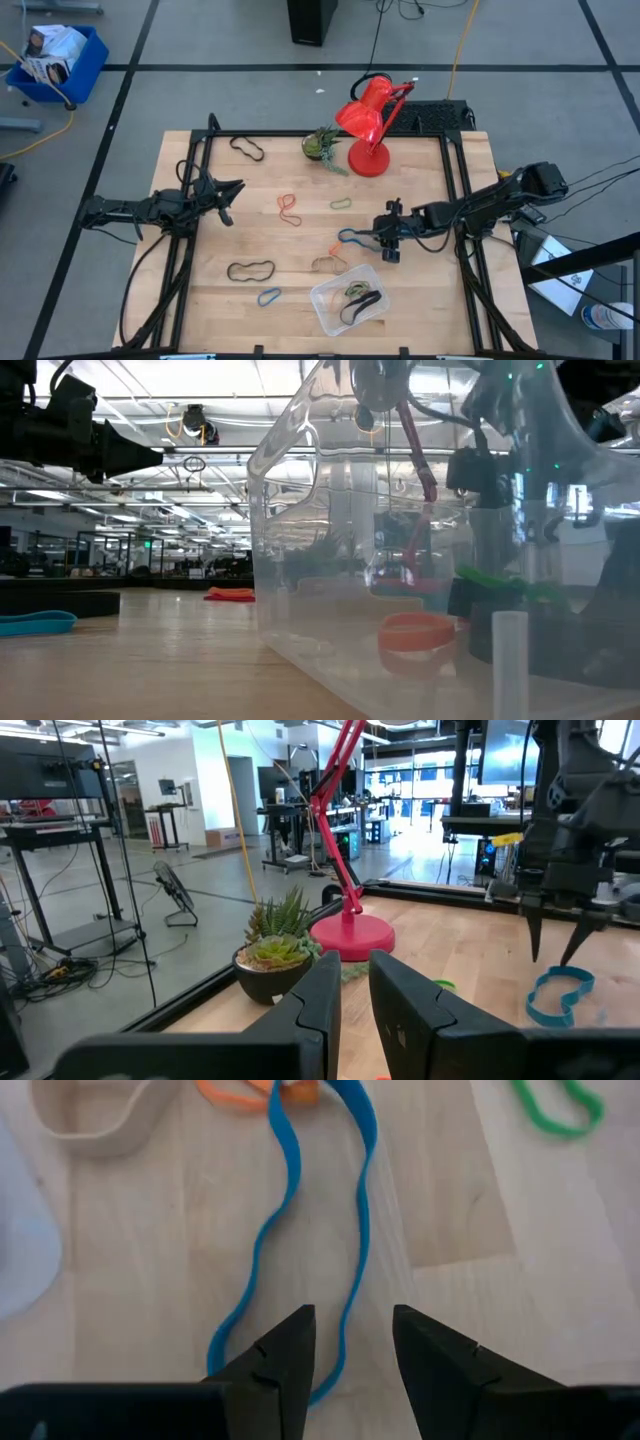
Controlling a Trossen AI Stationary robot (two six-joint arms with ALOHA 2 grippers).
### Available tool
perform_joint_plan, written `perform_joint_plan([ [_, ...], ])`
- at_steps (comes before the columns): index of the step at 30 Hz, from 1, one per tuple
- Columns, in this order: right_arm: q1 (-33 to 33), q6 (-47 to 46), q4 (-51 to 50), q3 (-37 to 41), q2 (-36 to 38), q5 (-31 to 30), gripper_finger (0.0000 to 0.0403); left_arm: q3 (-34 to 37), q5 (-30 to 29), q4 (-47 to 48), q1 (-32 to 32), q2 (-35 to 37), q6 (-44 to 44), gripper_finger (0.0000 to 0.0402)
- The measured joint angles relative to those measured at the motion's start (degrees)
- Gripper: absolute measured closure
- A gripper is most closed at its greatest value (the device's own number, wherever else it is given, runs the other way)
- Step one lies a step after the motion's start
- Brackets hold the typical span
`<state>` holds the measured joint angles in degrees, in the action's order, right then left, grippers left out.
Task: Pick and place rubber bands into bin
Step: Put the blue rubber band into the transparent container
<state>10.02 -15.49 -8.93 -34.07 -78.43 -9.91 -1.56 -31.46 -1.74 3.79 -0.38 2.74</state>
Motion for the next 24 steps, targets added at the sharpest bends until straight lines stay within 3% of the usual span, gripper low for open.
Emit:
perform_joint_plan([
  [11,-0.3,-3.0,4.7,5.5,0.0,1.2,0.028,0.0,0.0,0.0,0.0,0.0,0.0,0.0339],
  [15,-0.4,-4.3,4.8,5.8,0.1,2.0,0.0311,0.0,0.0,0.0,0.0,0.0,0.0,0.0339],
  [21,-0.3,-4.3,4.7,5.8,0.1,2.3,0.0389,0.0,0.0,0.0,0.0,0.0,0.0,0.0339],
  [24,-0.3,-4.9,4.9,5.8,0.1,2.4,0.0396,0.0,0.0,0.0,0.0,0.0,0.0,0.0339],
])
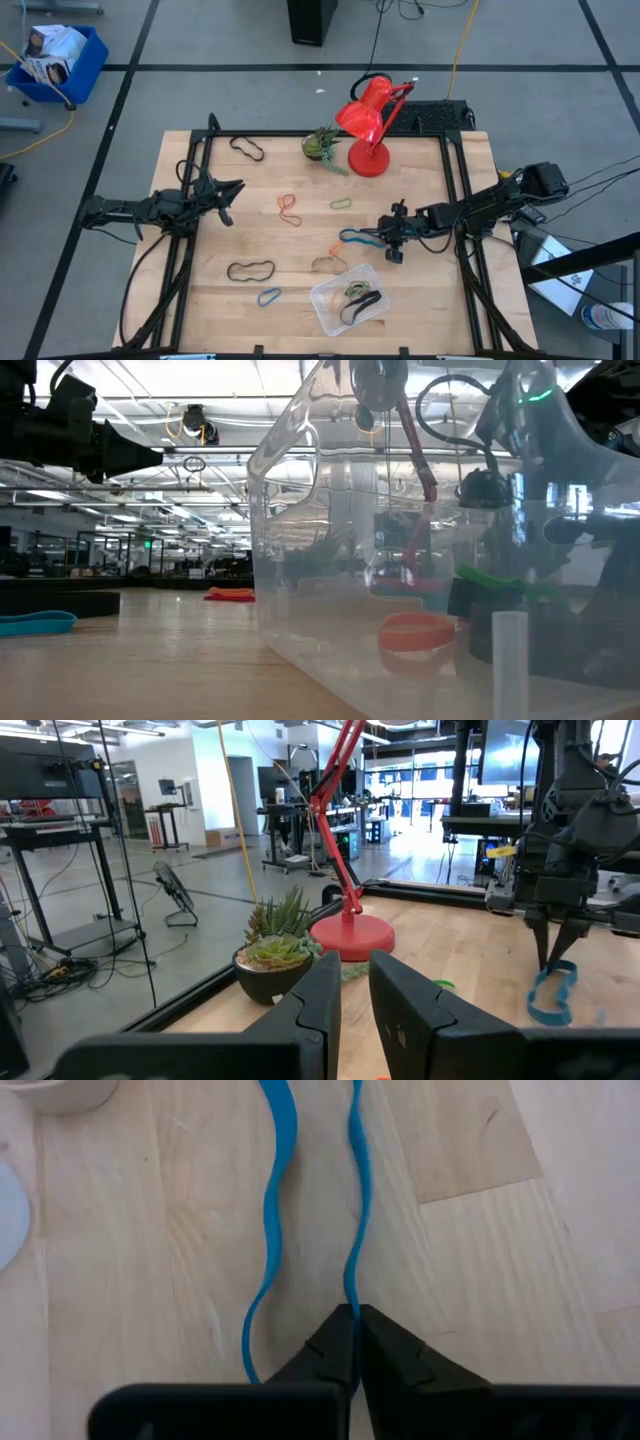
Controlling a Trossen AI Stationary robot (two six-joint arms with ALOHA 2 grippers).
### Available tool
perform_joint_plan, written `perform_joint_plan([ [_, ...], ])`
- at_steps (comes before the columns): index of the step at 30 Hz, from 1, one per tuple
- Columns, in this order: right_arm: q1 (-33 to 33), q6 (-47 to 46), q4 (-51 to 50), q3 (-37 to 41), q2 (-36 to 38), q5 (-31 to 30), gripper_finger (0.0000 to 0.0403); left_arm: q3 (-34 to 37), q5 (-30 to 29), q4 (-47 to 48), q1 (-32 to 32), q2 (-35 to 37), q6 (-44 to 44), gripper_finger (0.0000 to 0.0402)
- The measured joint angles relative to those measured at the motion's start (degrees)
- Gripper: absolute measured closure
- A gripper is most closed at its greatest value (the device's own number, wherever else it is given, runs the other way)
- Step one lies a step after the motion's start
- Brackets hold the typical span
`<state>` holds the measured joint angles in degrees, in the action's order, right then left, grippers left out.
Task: Pick and place rubber bands into bin
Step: Put the blue rubber band into the transparent container
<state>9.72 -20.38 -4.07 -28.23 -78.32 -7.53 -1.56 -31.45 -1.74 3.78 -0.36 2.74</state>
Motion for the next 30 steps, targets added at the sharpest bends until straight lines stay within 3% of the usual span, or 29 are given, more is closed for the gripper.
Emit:
perform_joint_plan([
  [5,0.0,0.1,-0.9,-0.4,3.4,0.2,0.04,0.0,0.0,0.0,0.0,0.0,0.0,0.0339],
  [11,0.0,-0.4,-1.3,-2.1,13.6,-3.3,0.0401,0.0,0.0,0.0,0.0,0.0,0.0,0.0339],
  [19,0.6,3.8,-1.2,-10.5,23.6,-2.7,0.0402,0.0,0.0,0.0,0.0,0.0,0.0,0.0339],
  [23,2.5,9.0,-6.6,-19.3,22.1,-1.6,0.0402,0.0,0.0,0.0,0.0,0.0,0.0,0.0339],
  [30,8.0,14.2,-18.0,-35.4,10.6,-3.1,0.0402,0.0,-0.1,0.0,0.0,0.0,0.0,0.0339],
])
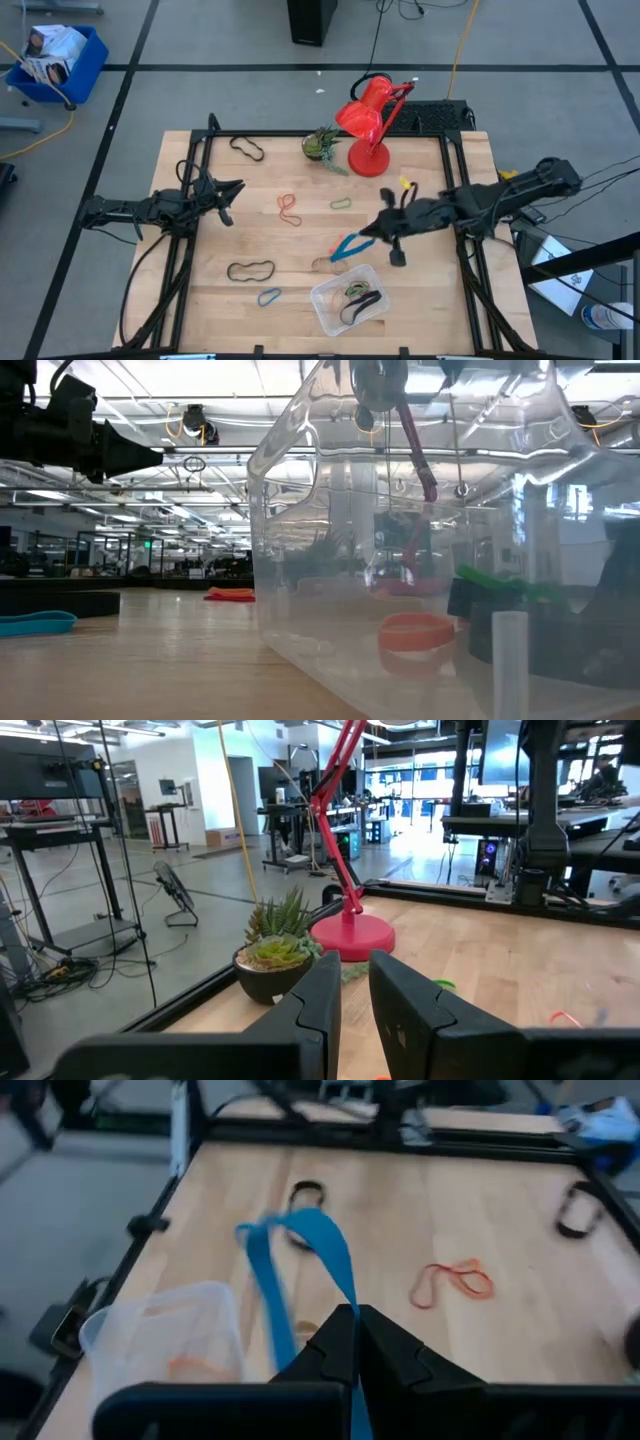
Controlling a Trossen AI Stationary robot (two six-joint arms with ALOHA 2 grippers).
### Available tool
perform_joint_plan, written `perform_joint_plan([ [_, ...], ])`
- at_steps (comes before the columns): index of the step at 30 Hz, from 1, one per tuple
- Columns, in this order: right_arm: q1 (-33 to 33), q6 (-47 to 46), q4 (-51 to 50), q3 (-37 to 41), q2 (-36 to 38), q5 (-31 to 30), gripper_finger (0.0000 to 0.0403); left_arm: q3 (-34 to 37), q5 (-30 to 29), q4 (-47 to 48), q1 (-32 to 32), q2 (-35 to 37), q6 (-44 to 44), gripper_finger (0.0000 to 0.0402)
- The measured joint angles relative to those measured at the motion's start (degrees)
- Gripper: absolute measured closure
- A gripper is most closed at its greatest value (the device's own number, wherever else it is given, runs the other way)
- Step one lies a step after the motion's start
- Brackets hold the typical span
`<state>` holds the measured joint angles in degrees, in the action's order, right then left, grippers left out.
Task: Pick and place rubber bands into bin
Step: Put the blue rubber band into the transparent container
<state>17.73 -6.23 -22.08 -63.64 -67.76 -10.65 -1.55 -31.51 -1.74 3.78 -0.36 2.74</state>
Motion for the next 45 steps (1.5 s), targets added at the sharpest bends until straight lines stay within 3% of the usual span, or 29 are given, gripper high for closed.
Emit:
perform_joint_plan([
  [13,9.7,0.7,-22.7,-20.2,-22.4,-0.2,0.0403,0.0,0.0,0.0,0.0,0.0,0.0,0.0339],
  [31,13.9,-2.8,-22.3,-20.7,-39.2,0.3,0.0403,0.0,0.0,0.1,0.0,0.0,-1.5,0.0339],
  [45,13.9,-4.0,-22.1,-20.6,-40.7,0.4,0.0363,0.0,0.0,0.1,0.0,0.0,-1.7,0.0339],
])
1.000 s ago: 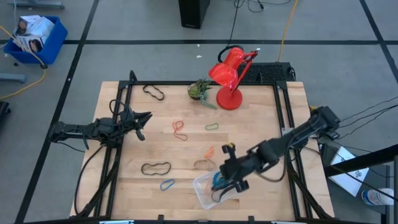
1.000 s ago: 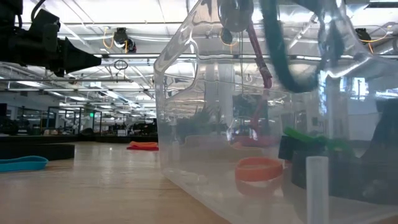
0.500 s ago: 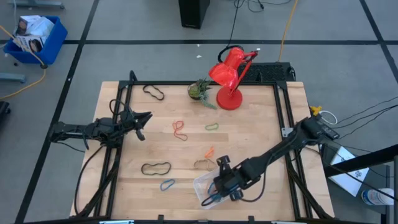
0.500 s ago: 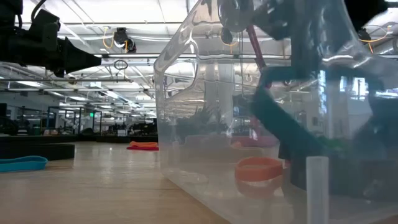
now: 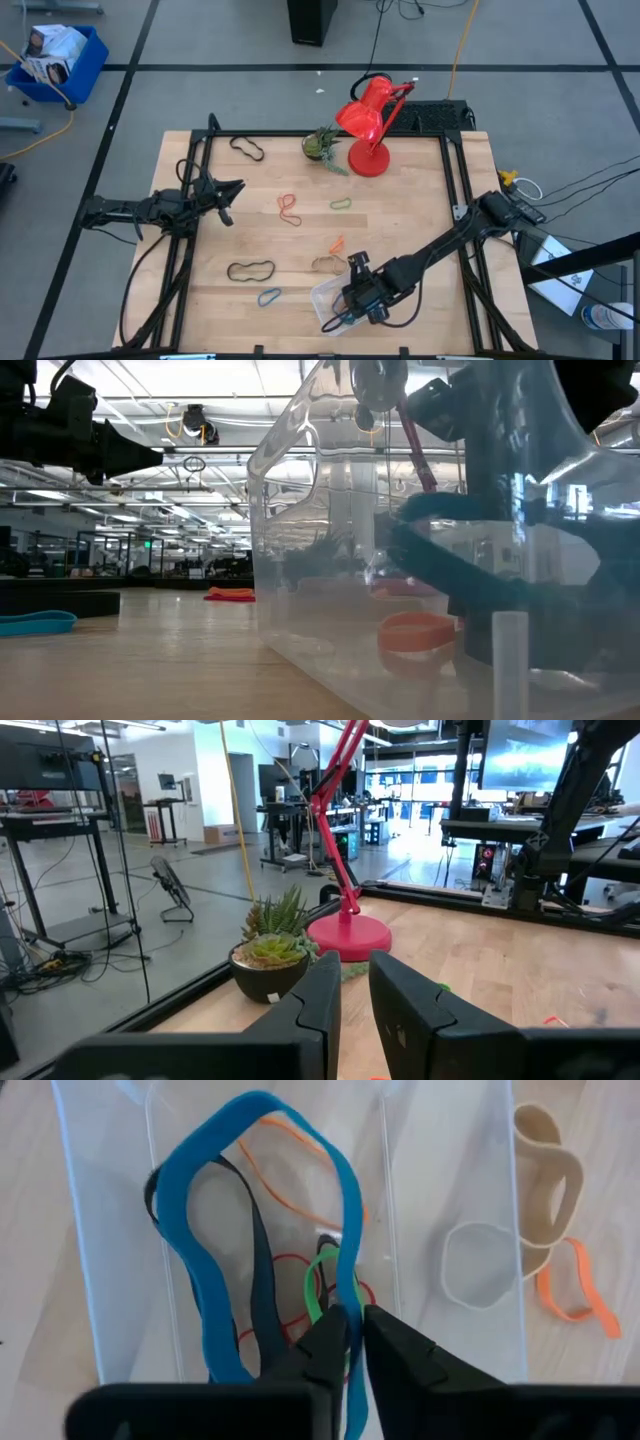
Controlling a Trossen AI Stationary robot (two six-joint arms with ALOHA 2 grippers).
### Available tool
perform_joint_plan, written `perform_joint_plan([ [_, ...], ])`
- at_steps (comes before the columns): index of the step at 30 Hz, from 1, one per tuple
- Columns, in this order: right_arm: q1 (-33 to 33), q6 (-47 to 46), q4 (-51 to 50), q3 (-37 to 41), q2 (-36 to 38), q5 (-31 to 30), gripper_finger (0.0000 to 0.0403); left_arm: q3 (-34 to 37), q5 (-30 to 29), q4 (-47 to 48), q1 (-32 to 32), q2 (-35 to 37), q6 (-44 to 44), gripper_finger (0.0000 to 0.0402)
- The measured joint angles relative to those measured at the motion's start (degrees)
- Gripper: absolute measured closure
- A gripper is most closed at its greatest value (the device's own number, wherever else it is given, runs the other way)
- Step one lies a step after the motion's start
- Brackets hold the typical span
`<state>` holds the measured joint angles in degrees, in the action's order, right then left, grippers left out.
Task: Pick and place rubber bands into bin
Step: Put the blue rubber band into the transparent container
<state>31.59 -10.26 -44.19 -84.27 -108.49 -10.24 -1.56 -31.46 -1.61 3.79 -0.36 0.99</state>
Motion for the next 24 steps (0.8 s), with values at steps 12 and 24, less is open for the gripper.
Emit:
perform_joint_plan([
  [12,-0.5,3.4,-2.4,0.0,10.0,-0.4,0.0268,0.0,0.0,0.0,0.0,0.0,0.0,0.0339],
  [24,-1.9,2.6,-1.9,0.2,36.7,-13.9,0.0259,0.0,0.1,-0.1,0.0,0.0,-1.6,0.0339],
])
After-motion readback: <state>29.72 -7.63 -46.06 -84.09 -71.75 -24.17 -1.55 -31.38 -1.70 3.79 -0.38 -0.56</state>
